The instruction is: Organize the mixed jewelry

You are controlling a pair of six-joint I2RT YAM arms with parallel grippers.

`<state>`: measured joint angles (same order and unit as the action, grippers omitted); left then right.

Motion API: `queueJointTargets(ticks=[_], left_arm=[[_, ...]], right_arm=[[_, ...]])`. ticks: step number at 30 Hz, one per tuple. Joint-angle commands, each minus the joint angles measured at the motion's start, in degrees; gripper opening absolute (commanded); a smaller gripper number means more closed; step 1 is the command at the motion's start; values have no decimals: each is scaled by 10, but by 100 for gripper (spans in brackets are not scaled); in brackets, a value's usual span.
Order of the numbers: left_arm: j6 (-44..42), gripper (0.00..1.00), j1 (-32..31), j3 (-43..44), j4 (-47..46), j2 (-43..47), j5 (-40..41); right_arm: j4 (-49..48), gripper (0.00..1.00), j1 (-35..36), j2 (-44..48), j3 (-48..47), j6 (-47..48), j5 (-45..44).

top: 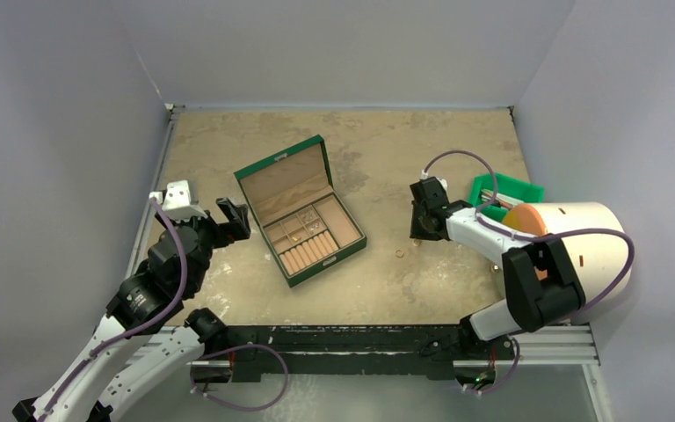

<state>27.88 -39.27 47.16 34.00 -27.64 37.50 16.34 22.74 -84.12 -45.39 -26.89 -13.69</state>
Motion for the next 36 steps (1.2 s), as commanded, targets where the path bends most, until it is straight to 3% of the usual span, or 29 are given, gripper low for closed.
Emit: queueJointTargets(ticks=[1, 18, 26, 36], left_arm=[[-3, 99, 4, 20, -19, 2, 2], [-3, 99, 4, 20, -19, 3, 1], [-3, 99, 4, 20, -19, 4, 1], [-2, 98, 4, 20, -18, 4, 2]], right_arm=[[-4, 31, -11, -2, 2, 5, 16], [0, 29, -25, -15, 12, -11, 28], [7, 22, -26, -31, 3, -13, 25], [13, 4, -26, -31, 2, -20, 21]])
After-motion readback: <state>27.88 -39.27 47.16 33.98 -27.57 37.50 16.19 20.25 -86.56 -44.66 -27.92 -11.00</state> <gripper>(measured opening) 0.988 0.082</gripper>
